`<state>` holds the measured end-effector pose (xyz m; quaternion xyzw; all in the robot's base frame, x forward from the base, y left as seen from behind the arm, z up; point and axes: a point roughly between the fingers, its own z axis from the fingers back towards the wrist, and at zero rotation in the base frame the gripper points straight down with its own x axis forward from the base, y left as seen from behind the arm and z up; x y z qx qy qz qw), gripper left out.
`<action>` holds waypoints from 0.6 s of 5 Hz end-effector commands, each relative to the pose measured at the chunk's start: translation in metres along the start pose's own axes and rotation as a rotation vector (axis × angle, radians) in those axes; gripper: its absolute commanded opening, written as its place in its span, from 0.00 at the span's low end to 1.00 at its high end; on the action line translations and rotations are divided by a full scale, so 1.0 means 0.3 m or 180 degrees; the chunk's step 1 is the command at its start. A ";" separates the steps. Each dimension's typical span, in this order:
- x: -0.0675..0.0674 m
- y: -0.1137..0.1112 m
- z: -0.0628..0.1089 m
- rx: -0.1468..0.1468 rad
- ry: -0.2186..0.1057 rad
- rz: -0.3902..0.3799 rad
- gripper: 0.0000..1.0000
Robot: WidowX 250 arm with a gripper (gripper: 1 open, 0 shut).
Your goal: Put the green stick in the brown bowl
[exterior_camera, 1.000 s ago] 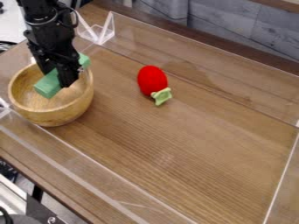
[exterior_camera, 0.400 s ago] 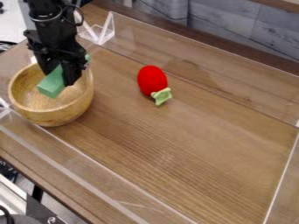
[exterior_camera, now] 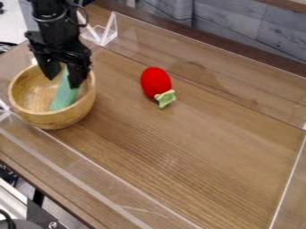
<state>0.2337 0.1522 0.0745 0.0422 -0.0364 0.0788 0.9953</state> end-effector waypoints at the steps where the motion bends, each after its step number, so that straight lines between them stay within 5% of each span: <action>1: 0.004 -0.006 0.047 0.0041 -0.0184 0.0107 1.00; 3: -0.009 -0.097 0.081 -0.0034 -0.0261 0.0268 1.00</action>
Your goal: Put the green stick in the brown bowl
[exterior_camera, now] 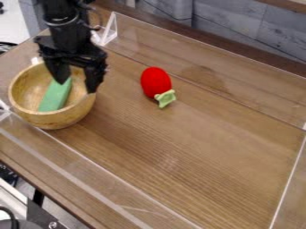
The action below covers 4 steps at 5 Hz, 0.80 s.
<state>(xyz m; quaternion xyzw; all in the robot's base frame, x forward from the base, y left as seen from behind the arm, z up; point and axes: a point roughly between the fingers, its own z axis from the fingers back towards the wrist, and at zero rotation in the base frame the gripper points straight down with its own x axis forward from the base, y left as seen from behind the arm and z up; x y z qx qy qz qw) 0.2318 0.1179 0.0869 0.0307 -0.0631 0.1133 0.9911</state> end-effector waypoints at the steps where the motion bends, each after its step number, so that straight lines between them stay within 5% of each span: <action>1: 0.027 -0.082 0.067 -0.0004 -0.0176 0.0087 1.00; 2: 0.047 -0.211 0.100 -0.0073 -0.0240 0.0041 1.00; 4: 0.089 -0.338 0.167 -0.0139 -0.0346 -0.0024 1.00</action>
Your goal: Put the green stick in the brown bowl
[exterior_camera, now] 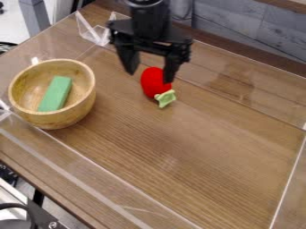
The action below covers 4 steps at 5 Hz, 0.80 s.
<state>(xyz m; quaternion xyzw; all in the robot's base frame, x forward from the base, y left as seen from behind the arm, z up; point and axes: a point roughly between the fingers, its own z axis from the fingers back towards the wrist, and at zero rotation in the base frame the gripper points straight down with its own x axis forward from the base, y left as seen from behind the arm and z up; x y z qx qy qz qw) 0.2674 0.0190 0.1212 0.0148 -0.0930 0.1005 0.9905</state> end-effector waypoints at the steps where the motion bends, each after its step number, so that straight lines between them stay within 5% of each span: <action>1: 0.083 -0.029 0.045 -0.0049 -0.0228 -0.0174 1.00; 2: 0.117 -0.046 0.039 -0.0120 -0.0231 -0.0499 1.00; 4: 0.089 -0.096 0.026 -0.0254 -0.0217 -0.1243 1.00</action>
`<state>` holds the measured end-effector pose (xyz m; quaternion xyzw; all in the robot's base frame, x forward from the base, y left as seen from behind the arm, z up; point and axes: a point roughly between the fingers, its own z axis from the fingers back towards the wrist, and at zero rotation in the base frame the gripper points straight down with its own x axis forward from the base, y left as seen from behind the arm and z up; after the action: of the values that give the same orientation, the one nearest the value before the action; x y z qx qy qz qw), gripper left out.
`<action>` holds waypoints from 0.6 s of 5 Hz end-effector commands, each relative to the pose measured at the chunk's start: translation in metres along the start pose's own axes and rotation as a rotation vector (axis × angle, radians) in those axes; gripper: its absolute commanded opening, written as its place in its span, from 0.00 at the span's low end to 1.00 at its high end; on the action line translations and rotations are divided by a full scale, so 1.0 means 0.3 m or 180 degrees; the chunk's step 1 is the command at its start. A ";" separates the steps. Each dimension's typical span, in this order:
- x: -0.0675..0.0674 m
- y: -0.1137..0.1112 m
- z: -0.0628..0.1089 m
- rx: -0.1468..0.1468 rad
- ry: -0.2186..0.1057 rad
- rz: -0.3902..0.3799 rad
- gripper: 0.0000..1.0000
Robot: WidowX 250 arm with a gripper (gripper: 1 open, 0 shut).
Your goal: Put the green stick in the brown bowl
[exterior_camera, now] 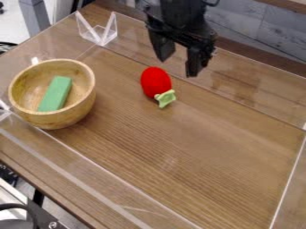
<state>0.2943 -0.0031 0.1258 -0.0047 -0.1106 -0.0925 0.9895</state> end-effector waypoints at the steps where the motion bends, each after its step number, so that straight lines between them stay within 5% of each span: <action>1: -0.003 0.013 0.009 0.0030 -0.0106 -0.0102 1.00; 3: -0.002 0.031 0.004 0.0144 -0.0143 0.0055 1.00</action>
<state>0.2889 0.0069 0.1128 0.0108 -0.1082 -0.0804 0.9908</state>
